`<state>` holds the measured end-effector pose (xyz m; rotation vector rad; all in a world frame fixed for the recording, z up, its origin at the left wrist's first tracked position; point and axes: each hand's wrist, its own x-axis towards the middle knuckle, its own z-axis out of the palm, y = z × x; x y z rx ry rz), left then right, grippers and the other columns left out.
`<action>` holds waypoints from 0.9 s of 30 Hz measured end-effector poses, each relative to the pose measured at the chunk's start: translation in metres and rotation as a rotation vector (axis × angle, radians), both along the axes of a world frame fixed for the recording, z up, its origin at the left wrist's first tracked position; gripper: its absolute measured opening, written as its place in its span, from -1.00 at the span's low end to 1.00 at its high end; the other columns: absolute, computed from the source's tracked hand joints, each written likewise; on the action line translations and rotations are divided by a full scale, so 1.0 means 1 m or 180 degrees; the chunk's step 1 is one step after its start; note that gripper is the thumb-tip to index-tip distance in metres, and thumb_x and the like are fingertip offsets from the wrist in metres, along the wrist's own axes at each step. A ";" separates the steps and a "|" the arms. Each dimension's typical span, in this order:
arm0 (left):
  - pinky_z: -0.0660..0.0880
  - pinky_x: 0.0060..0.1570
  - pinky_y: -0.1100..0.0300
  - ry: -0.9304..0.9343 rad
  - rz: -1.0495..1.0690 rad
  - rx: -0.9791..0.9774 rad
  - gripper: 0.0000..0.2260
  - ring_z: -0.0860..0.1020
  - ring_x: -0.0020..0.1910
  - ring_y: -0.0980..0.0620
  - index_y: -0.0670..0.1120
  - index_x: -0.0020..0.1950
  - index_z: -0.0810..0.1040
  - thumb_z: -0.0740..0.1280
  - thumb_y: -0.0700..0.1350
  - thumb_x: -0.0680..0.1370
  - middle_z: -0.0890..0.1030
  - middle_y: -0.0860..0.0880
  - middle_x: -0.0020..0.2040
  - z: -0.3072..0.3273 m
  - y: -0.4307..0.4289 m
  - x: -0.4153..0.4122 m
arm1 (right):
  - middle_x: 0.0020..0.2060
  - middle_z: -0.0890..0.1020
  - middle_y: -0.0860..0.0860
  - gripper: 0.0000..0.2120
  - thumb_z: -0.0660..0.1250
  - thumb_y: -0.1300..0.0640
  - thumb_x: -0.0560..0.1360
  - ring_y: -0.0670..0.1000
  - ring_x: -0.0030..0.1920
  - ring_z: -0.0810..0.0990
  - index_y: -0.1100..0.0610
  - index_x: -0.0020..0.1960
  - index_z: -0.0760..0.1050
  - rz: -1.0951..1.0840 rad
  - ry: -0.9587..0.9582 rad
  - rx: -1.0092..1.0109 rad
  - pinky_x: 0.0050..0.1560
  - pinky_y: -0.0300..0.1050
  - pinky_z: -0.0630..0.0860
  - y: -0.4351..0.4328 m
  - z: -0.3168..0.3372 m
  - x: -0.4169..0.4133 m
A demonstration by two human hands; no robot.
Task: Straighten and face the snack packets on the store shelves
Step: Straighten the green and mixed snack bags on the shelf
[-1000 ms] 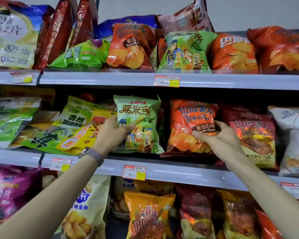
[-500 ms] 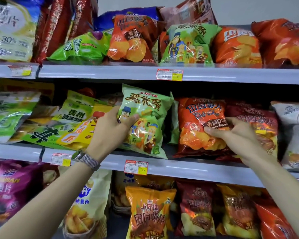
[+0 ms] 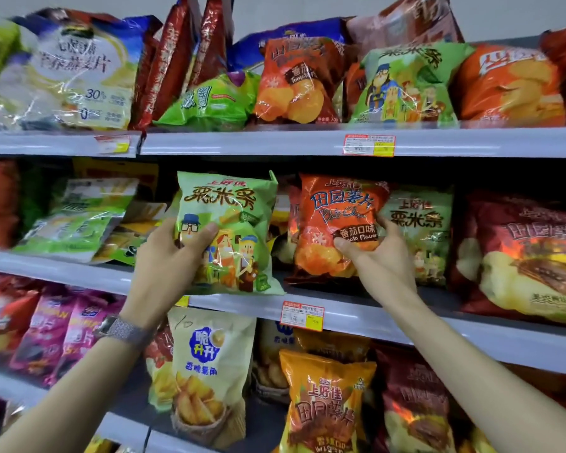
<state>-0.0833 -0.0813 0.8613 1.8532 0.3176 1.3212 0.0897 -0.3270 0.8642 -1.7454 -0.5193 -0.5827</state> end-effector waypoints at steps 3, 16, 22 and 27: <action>0.45 -0.28 0.42 -0.0075 0.0017 -0.0012 -0.82 0.64 -0.20 0.37 0.05 0.11 0.64 0.41 0.12 0.62 0.71 0.16 -0.12 -0.003 0.002 -0.011 | 0.28 0.61 -0.03 -0.08 0.58 -0.16 0.43 0.05 0.30 0.54 0.03 0.61 0.19 0.0137 0.0037 -0.0034 0.32 0.01 0.45 0.030 -0.001 -0.008; 0.51 -0.21 0.42 -0.0045 -0.0212 0.0249 -0.82 0.66 -0.09 0.35 0.12 0.21 0.62 0.40 0.11 0.63 0.73 0.20 -0.06 -0.008 -0.031 -0.016 | 0.41 0.55 0.00 -0.04 0.49 -0.25 0.48 0.10 0.42 0.51 0.11 0.66 0.09 0.0225 0.0251 -0.0749 0.36 0.00 0.41 0.032 -0.011 -0.012; 0.65 -0.01 0.03 -0.0038 -0.0540 0.0429 -0.86 0.68 -0.10 0.19 0.14 0.13 0.61 0.39 0.14 0.63 0.73 0.17 -0.10 -0.003 -0.073 0.008 | 0.02 0.59 -0.27 -0.47 0.24 -0.28 0.62 -0.08 0.15 0.56 -0.04 0.50 0.42 0.0400 0.0125 -0.0216 0.28 -0.03 0.44 -0.024 -0.014 -0.031; 0.56 -0.19 0.18 -0.0050 -0.0810 0.0856 -0.85 0.65 -0.18 0.15 0.15 0.16 0.57 0.36 0.16 0.64 0.70 0.16 -0.18 -0.001 -0.126 0.039 | 0.18 0.62 -0.23 -0.61 0.16 -0.39 0.55 -0.20 0.16 0.60 -0.32 0.32 0.41 0.0536 0.0097 0.0066 0.28 -0.05 0.50 -0.077 -0.038 -0.058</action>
